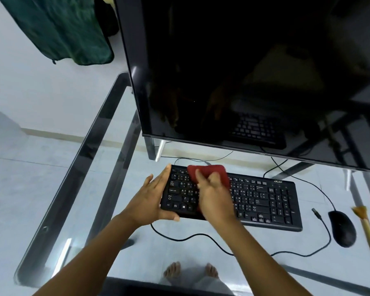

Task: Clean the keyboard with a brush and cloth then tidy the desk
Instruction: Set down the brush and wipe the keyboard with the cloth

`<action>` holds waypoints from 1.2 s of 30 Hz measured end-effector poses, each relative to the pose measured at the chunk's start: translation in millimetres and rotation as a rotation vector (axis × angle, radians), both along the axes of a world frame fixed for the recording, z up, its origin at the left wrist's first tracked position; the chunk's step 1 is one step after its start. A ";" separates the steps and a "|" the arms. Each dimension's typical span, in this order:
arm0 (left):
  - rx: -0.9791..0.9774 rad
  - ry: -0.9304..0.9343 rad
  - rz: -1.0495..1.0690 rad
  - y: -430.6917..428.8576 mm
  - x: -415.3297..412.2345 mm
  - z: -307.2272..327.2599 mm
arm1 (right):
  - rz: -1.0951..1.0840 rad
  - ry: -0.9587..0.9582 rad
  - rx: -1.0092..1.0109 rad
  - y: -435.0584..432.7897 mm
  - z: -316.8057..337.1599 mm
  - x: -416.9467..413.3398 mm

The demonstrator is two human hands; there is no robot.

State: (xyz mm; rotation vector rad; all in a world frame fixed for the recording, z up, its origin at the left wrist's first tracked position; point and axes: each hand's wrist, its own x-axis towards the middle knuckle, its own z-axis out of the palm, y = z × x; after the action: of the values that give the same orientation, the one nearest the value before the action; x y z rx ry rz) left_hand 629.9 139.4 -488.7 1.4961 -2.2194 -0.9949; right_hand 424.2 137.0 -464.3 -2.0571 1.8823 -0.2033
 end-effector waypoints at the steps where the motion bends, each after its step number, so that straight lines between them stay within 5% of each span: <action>1: -0.005 0.002 0.000 0.3 -0.2 -1.0 | 0.131 -0.034 0.016 7.3 4.1 10.7; 4: -0.007 0.017 -0.005 0.4 -1.4 0.1 | 0.486 -0.109 0.077 16.1 8.5 16.8; 9: 0.000 0.037 0.002 1.6 -1.0 3.6 | 0.012 -0.219 -0.026 -22.6 10.4 5.5; 14: -0.019 0.038 -0.007 2.4 0.5 -1.3 | 0.487 -0.088 0.039 23.0 8.5 28.7; 18: -0.030 0.040 -0.006 1.9 0.5 0.1 | 0.089 -0.171 0.011 -17.9 10.7 17.1; 23: -0.044 0.046 -0.009 2.8 0.8 -2.1 | 0.511 -0.034 0.082 13.9 16.1 27.4; 29: -0.040 0.049 -0.005 2.1 1.1 -0.9 | 0.287 -0.016 0.007 -14.0 13.6 30.5; 33: -0.034 0.043 0.000 2.6 1.6 -1.2 | 0.553 -0.018 0.084 20.6 14.1 17.5; 36: -0.011 0.035 0.005 2.2 0.3 -0.3 | 0.266 0.007 -0.015 18.4 3.2 -16.7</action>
State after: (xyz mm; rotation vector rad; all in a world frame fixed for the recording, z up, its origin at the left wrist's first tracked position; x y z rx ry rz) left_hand 630.2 141.5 -489.1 1.4680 -2.1926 -0.9978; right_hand 407.5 155.4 -461.1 -2.2925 1.5923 -0.1439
